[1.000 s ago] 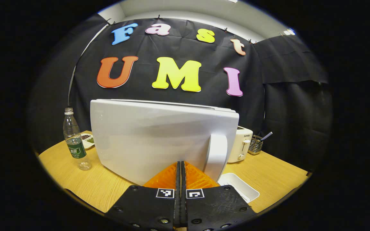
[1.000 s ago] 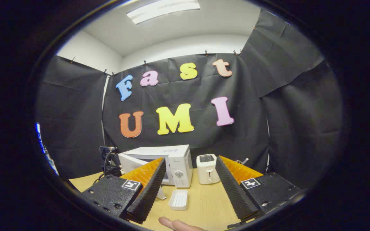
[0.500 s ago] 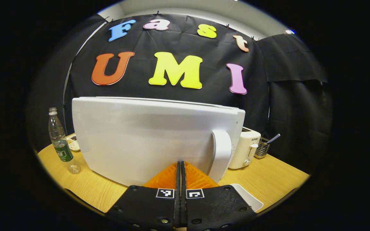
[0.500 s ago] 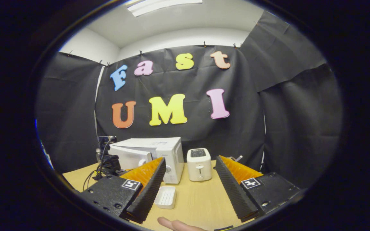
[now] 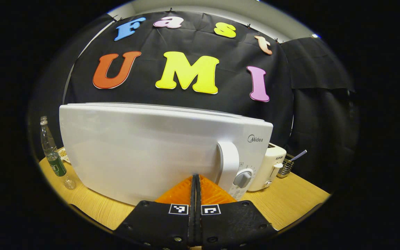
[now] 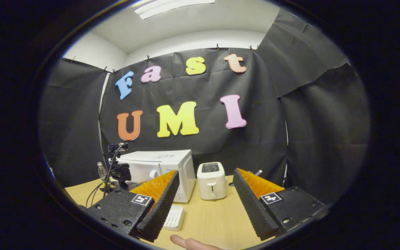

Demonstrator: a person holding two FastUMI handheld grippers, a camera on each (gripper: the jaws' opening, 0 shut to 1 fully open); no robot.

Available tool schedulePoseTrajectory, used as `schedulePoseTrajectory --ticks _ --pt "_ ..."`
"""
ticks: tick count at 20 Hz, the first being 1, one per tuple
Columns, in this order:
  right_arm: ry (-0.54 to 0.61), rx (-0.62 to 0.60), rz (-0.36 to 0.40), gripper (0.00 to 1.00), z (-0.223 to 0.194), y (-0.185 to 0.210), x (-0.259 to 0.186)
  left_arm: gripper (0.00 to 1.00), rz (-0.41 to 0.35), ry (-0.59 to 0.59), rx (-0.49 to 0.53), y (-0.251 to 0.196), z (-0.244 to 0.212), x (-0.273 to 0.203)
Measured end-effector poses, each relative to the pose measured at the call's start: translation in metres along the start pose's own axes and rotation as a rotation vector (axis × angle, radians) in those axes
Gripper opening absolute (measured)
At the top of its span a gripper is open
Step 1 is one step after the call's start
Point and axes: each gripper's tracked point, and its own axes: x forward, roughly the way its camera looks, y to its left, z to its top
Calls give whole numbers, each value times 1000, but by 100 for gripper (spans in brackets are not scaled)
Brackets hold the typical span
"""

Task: Open the microwave oven with the left hand, put the food in, and close the microwave oven.

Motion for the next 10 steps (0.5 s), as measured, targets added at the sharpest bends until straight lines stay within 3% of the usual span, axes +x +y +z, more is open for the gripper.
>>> schedulePoseTrajectory --ticks 4,6,10 --pt "3 15 4 99 -2 -2 4 0 25 -13 13 2 3 8" --pt "8 12 -16 99 -1 -5 2 0 38 -4 -19 1 2 10" --pt "12 -8 -52 99 4 0 -12 4 33 21 19 1 -3 13"
